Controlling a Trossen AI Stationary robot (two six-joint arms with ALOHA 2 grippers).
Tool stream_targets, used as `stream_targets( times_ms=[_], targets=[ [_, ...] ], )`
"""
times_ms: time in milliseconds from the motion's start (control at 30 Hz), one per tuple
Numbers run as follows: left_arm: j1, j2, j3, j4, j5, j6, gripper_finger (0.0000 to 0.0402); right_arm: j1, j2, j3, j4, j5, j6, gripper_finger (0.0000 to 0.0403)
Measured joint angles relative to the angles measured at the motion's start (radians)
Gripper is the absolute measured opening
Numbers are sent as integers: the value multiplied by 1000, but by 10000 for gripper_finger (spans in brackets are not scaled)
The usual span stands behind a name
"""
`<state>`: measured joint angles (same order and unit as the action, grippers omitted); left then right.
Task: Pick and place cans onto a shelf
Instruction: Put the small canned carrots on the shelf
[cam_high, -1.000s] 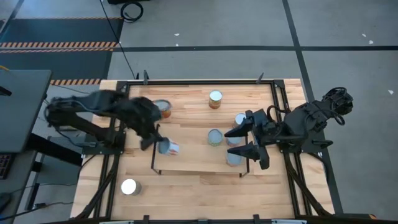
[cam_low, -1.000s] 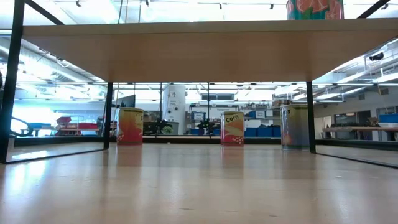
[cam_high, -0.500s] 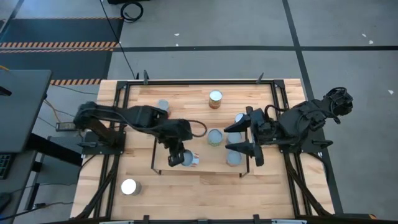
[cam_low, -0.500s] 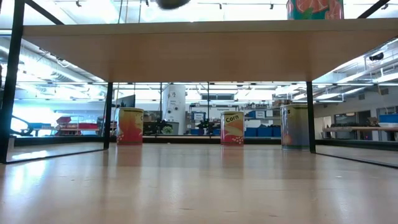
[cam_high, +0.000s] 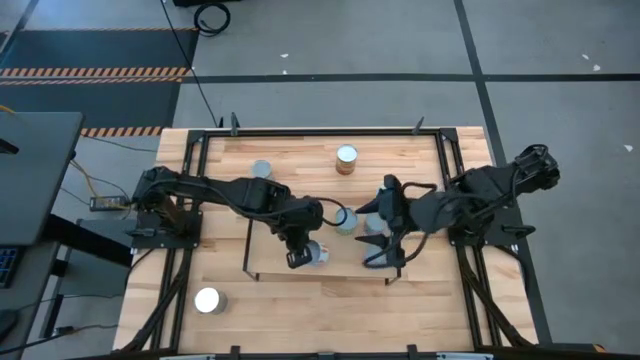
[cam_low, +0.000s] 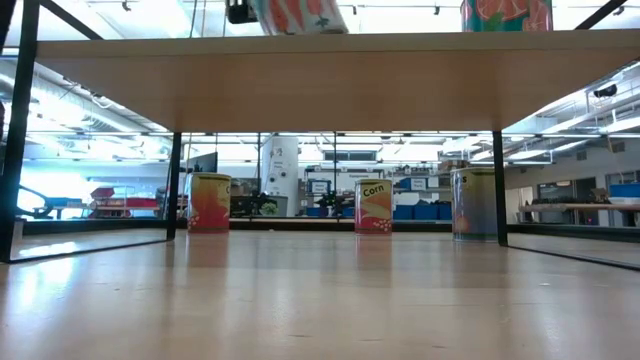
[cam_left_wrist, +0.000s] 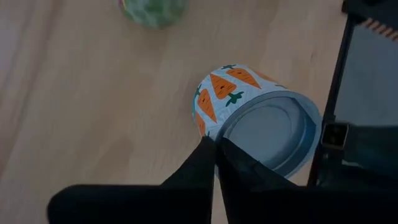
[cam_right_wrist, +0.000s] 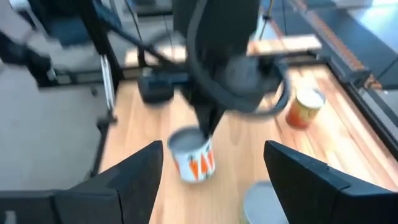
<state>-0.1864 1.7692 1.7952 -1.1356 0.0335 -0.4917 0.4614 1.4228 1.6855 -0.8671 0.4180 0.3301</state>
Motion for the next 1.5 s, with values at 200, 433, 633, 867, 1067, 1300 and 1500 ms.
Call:
stream_targets(
  times_ms=[200, 433, 633, 867, 1067, 1300, 1500],
  targets=[
    [6, 0, 0, 38, -52, -9, 68, 11, 3, -1, -101, -14, 16, 286],
    [28, 5, 0, 54, -98, 4, 142, 15, 1, -1, -95, -19, 45, 286],
    [47, -48, 53, 67, -120, 36, 177, 15, 1, -1, -92, -19, -11, 286],
    [34, -179, 81, 102, -253, 84, 167, 10, 13, 0, -6, -18, -44, 278],
    [24, -320, 79, 43, -333, 69, 154, -20, 117, 0, 191, -39, -48, 256],
    [-59, -485, 80, -85, -469, -1, 137, -26, 234, 54, 338, -64, -50, 228],
    [-125, -524, 80, -180, -563, -44, 127, -39, 329, 60, 431, -55, -104, 183]
  ],
)
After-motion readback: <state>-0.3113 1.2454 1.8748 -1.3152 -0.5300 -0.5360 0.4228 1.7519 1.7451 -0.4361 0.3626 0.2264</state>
